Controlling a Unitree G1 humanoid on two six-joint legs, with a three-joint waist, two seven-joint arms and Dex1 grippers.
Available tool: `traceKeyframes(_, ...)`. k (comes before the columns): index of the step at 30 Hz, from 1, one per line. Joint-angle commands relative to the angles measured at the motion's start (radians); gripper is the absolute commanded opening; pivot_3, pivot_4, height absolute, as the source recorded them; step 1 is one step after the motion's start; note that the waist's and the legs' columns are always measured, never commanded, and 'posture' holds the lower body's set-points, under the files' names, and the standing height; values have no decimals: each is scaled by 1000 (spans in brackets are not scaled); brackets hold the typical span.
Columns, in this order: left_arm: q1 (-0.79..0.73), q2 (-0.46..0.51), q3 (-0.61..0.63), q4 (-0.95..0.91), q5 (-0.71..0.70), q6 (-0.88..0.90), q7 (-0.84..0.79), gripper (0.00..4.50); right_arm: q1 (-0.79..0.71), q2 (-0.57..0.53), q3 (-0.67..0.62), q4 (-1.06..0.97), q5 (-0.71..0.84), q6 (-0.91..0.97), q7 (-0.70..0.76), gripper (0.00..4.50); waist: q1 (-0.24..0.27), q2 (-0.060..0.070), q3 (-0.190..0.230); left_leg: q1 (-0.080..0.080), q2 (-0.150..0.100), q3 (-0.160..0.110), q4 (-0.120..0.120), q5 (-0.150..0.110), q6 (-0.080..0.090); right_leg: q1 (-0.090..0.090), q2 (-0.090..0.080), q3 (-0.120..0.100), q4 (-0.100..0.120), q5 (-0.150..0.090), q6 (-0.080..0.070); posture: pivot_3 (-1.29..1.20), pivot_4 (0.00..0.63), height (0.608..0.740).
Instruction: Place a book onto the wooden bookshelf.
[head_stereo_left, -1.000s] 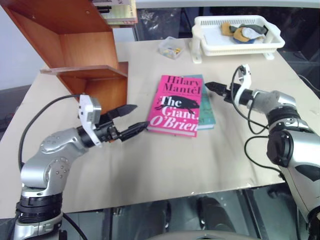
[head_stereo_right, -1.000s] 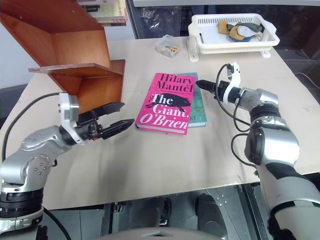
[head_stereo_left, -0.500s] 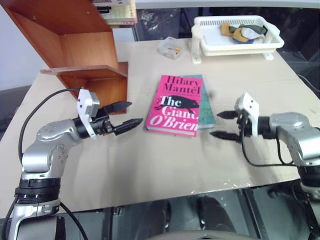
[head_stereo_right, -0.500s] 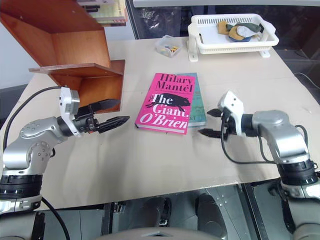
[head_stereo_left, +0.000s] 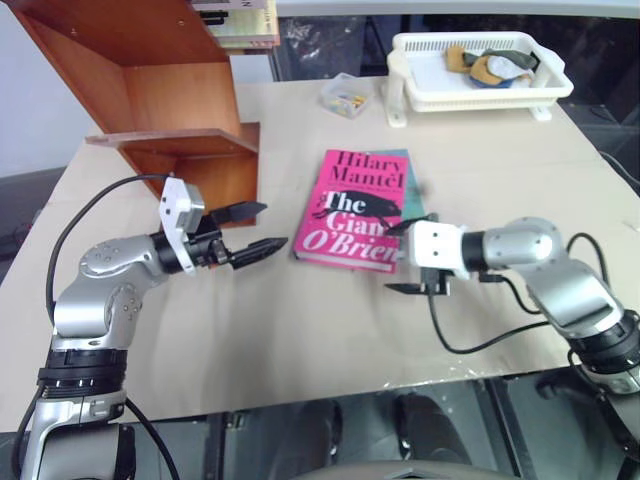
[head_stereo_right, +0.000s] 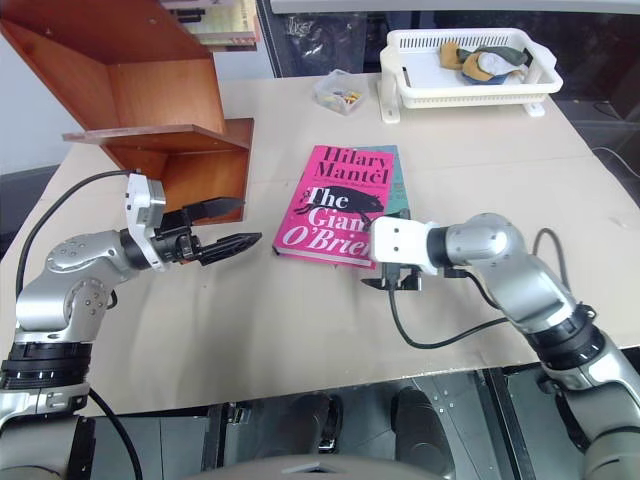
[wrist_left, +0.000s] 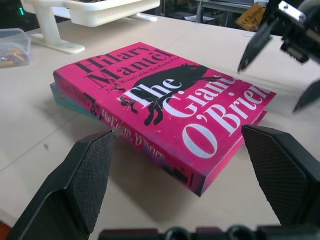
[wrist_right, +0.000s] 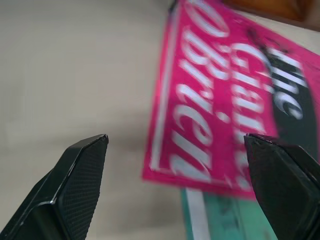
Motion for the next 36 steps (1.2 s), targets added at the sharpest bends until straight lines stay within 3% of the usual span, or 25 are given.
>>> traceKeyframes(1,9,6,20,-44,-4,-12,3,4488,-43,16,27,32,-81,-106,-22,4471,0,0,0,0,0,0,0,0,0,0,0,0,0,0,0,0,150,740)
traceKeyframes(6,14,1,21,-53,-6,-11,12,4488,-95,46,93,184,-276,-339,-134,4471,-1,0,0,0,0,0,0,0,0,0,1,-1,0,0,0,0,150,740)
traceKeyframes(13,16,1,17,-51,-3,-13,14,4488,-46,49,99,243,-349,-496,-169,4471,-1,-1,0,0,0,0,0,0,0,0,4,0,0,0,0,0,150,740)
traceKeyframes(28,5,-5,5,-39,11,-13,9,4488,27,-103,12,287,-324,-720,-132,4471,11,-1,0,2,0,0,0,0,0,2,5,0,0,0,0,0,150,740)
traceKeyframes(36,-6,-11,-6,-30,18,-13,-1,4488,17,-181,-28,403,-304,-965,-157,4471,16,-1,0,3,0,0,1,0,0,3,5,-1,0,0,0,0,150,740)
